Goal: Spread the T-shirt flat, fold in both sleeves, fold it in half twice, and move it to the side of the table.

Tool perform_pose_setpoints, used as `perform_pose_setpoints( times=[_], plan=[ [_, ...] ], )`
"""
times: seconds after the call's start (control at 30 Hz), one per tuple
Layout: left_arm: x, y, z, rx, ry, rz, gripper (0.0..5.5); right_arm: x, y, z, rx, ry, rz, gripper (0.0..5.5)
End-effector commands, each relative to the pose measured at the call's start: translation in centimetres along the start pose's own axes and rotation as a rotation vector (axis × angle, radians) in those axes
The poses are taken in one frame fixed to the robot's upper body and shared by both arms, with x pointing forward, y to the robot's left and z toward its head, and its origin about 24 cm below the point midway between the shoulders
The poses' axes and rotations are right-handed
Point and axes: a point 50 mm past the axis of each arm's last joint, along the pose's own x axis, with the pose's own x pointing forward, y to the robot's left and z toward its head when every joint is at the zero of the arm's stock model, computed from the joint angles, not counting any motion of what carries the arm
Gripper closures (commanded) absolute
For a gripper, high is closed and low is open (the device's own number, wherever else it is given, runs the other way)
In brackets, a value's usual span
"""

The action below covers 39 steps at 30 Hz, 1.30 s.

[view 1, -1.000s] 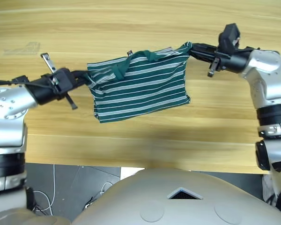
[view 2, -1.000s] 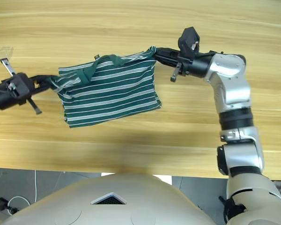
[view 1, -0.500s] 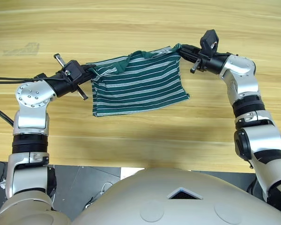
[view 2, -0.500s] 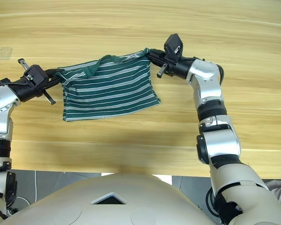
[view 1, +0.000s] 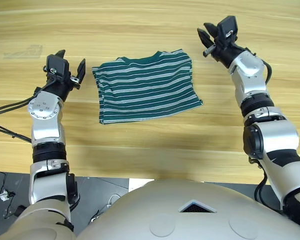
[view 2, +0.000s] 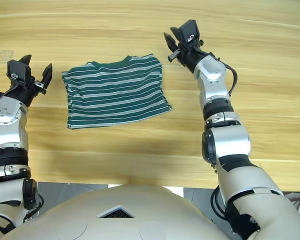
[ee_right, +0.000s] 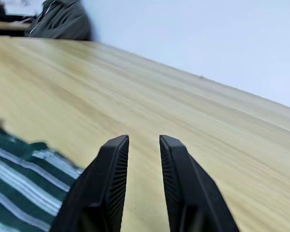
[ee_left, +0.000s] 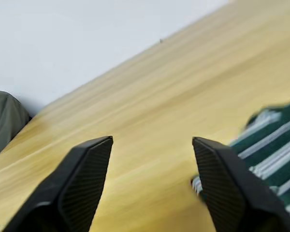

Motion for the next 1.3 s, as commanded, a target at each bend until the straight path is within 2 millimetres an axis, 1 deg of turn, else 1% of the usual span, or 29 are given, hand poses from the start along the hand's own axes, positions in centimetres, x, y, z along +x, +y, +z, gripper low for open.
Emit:
perform_pose_setpoints(
  times=[0.03,0.1,0.2,0.27,0.37,0.53,0.63,0.67,0.73,0.8,0.83,0.93,1.0,1.07,1.13,1.17,1.2,1.27,1.3],
  plan=[
    [-0.1,0.5,3.1,-0.068,-0.156,0.076,2.37,1.3,1.3,0.8,-0.205,0.062,0.113,4.34],
    [-0.3,0.6,4.2,-0.067,-0.191,0.090,2.37,2.2,2.1,1.0,-0.313,0.130,0.187,4.34],
    [-0.8,0.2,5.2,-0.066,-0.223,0.065,2.37,3.4,3.8,0.5,-0.535,0.272,0.284,4.34],
    [-1.1,-0.2,5.5,-0.042,-0.226,0.041,2.37,3.9,4.5,0.1,-0.668,0.340,0.302,4.34],
    [-1.3,-0.4,5.9,-0.039,-0.237,0.013,2.37,4.2,5.1,-0.6,-0.815,0.417,0.295,4.34],
    [-1.3,-0.9,5.9,-0.020,-0.229,-0.022,2.37,4.5,6.0,-0.9,-0.957,0.473,0.334,4.34],
    [-1.3,-1.1,5.8,-0.028,-0.227,-0.019,2.37,4.2,5.3,-1.3,-1.000,0.509,0.329,4.34],
    [-1.3,-1.2,5.8,-0.028,-0.226,-0.018,2.37,4.0,4.8,-1.3,-0.990,0.520,0.321,4.34],
    [-1.4,-1.3,5.8,-0.020,-0.223,-0.013,2.37,3.1,3.1,-1.6,-0.970,0.551,0.283,4.34],
    [-1.5,-1.4,5.8,-0.010,-0.221,-0.008,2.37,1.6,0.3,-2.0,-0.921,0.612,0.225,4.34],
    [-1.6,-1.5,5.8,-0.004,-0.220,-0.010,2.37,0.6,-1.0,-2.3,-0.899,0.647,0.200,4.34],
    [-1.7,-2.1,5.8,0.004,-0.213,-0.017,2.37,-3.4,-5.2,-3.6,-0.874,0.759,0.135,4.34],
    [-1.7,-2.3,5.7,0.009,-0.195,-0.022,2.37,-6.0,-7.5,-4.0,-0.816,0.796,0.065,4.34],
    [-1.9,-2.4,5.5,0.018,-0.179,-0.018,2.37,-7.6,-8.8,-4.0,-0.745,0.796,0.013,4.34],
    [-2.2,-2.5,5.4,0.029,-0.171,-0.016,2.37,-8.7,-9.4,-4.0,-0.697,0.779,0.010,4.34],
    [-2.2,-2.6,5.4,0.030,-0.165,-0.025,2.37,-8.9,-9.2,-4.1,-0.675,0.748,0.047,4.34],
    [-2.1,-2.7,5.3,0.030,-0.149,-0.028,2.37,-8.5,-7.9,-4.2,-0.677,0.680,0.152,4.34],
    [-2.0,-2.8,5.4,0.026,-0.138,-0.031,2.37,-7.8,-4.3,-4.0,-0.681,0.520,0.393,4.34],
    [-2.0,-2.9,5.7,0.029,-0.146,-0.037,2.37,-7.6,-1.1,-2.9,-0.703,0.394,0.532,4.34]
  ],
)
